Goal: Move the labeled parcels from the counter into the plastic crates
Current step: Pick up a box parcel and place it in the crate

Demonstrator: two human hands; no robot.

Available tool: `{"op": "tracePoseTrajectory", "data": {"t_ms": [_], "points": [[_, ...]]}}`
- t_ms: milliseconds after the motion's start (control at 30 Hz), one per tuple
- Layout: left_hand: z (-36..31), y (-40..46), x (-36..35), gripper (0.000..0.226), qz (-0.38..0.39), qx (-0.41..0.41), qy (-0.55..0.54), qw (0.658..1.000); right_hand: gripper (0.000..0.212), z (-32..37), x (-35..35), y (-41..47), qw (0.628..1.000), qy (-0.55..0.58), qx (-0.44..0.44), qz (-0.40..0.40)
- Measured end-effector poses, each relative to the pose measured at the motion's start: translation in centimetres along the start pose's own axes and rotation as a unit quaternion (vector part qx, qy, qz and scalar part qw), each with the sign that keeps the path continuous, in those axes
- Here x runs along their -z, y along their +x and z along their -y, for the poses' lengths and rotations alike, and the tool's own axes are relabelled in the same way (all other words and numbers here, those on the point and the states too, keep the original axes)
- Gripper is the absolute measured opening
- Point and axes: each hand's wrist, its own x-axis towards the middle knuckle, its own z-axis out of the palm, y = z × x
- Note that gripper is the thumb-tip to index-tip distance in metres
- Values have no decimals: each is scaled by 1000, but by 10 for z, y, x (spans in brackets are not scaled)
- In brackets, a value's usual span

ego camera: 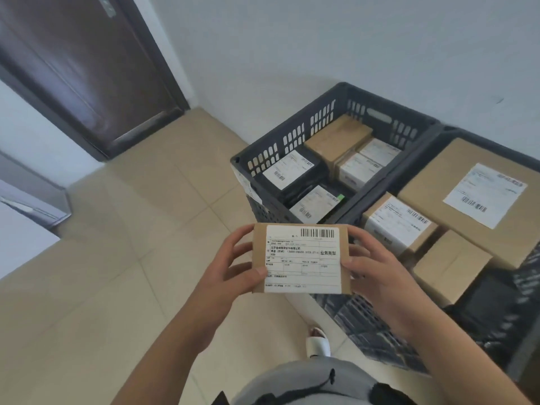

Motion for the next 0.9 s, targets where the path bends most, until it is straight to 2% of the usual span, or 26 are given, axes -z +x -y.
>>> {"op": "tracePoseTrajectory", "data": {"t_ms": [200, 267, 300, 400, 500, 667, 733, 800, 900], "points": [[-15, 82, 28, 65, -6, 22, -6, 1000, 35, 28, -4, 72, 999, -32, -14, -19], [-19, 114, 35, 59, 4, 37, -14, 999, 32, 33, 0, 92, 996, -41, -17, -71], [-23, 134, 38, 54, 11, 43, -12, 999, 31, 34, 5, 103, 991, -43, -18, -129], [-32, 204, 47, 44, 22, 34, -1, 999, 29, 36, 19, 133, 937, -77, -12, -340], [-42, 280, 47, 47, 46, 44, 26, 998, 45, 29, 26, 157, 871, -171, -24, -460], [-36, 387, -3, 59, 176, 115, 116, 971, 77, -2, 5, 207, 813, -280, -144, -490], [-18, 414, -31, 62, 226, 146, 129, 954, 80, -20, -8, 224, 770, -339, -185, -509], [3, 433, -55, 64, 249, 167, 130, 945, 79, -34, -16, 231, 724, -399, -174, -536], [31, 451, -78, 63, 267, 199, 103, 937, 76, -39, -19, 230, 710, -348, -129, -599]]}}
